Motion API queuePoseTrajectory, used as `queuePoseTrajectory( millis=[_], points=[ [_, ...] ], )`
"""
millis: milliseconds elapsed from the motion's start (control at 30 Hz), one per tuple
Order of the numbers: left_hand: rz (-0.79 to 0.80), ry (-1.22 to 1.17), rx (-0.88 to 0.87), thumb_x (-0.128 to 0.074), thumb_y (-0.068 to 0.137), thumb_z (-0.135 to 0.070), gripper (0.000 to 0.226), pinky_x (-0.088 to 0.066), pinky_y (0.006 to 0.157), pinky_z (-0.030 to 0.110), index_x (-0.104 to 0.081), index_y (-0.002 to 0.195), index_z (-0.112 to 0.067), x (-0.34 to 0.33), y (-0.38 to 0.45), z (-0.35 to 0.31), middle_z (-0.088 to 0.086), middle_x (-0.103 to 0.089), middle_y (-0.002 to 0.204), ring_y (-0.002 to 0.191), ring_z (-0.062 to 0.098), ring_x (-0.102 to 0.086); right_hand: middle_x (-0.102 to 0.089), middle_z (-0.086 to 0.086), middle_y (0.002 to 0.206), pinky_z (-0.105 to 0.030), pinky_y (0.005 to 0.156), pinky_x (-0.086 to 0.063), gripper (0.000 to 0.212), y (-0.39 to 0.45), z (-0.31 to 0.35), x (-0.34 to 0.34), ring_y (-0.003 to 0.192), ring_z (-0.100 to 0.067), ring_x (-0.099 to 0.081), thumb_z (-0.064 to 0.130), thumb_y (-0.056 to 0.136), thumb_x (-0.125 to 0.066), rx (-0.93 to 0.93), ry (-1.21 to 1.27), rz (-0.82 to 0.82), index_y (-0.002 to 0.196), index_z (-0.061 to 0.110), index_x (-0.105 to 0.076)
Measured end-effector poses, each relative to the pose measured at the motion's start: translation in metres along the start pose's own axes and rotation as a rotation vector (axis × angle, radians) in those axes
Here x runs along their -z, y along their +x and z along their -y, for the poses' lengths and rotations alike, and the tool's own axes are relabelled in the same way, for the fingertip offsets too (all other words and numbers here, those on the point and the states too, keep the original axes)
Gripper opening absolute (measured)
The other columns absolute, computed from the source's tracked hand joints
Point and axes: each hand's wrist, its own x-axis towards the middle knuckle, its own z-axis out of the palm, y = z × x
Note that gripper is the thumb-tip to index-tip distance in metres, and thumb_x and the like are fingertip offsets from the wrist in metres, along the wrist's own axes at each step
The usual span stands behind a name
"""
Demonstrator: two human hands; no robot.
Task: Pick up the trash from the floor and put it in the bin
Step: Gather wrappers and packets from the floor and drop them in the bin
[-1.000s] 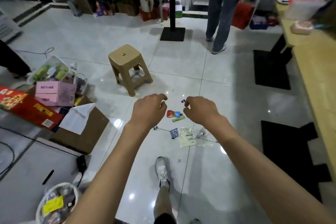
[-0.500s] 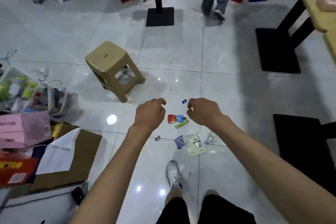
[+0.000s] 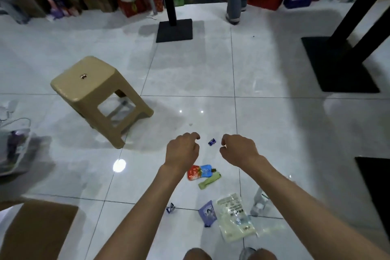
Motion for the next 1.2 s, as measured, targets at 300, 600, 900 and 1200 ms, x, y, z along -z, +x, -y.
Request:
queuePoseTrajectory(
  millis=[300, 600, 900, 1200],
  points=[
    [0.070, 0.131, -0.087, -0.044, 0.093, -0.017, 0.045, -0.036, 0.075, 0.029, -0.048, 0.136, -0.029, -0.330, 0.099, 0.070, 0.000, -0.058, 0.124, 0.109, 0.021, -0.057, -0.060, -0.002, 0.117, -0.028, 0.078, -0.038, 0.033, 0.159, -0.077, -0.283, 0.109, -0.023, -0.058, 0.025, 0.089, -0.054, 0.090, -0.036, -0.031, 0.122, 0.024, -0.058],
    [0.100, 0.103, -0.151, -0.064, 0.081, -0.046, 0.047, -0.038, 0.084, 0.032, -0.057, 0.124, -0.028, -0.502, 0.113, 0.111, -0.002, -0.057, 0.116, 0.105, 0.023, -0.057, -0.049, -0.005, 0.122, -0.031, 0.085, -0.044, 0.049, 0.220, -0.100, -0.449, 0.117, -0.023, -0.048, 0.032, 0.081, -0.068, 0.180, 0.103, 0.077, 0.128, 0.033, -0.056],
    [0.070, 0.122, -0.086, -0.066, 0.074, -0.027, 0.073, -0.036, 0.086, 0.037, -0.040, 0.142, -0.026, -0.541, 0.120, 0.126, 0.005, -0.047, 0.130, 0.110, 0.032, -0.050, -0.046, -0.005, 0.126, -0.034, 0.074, -0.044, 0.045, 0.236, -0.106, -0.501, 0.120, -0.025, -0.041, 0.024, 0.084, -0.063, 0.239, -0.073, 0.008, 0.128, 0.028, -0.053],
    [0.149, 0.047, 0.268, -0.069, 0.068, -0.052, 0.070, -0.039, 0.087, 0.033, -0.048, 0.119, -0.008, -0.533, 0.133, 0.118, 0.008, -0.055, 0.112, 0.105, 0.028, -0.053, -0.055, -0.007, 0.119, -0.031, 0.069, -0.032, 0.037, 0.245, -0.108, -0.508, 0.117, -0.025, -0.047, 0.033, 0.090, -0.055, 0.201, -0.201, -0.022, 0.117, 0.009, -0.055]
  ],
)
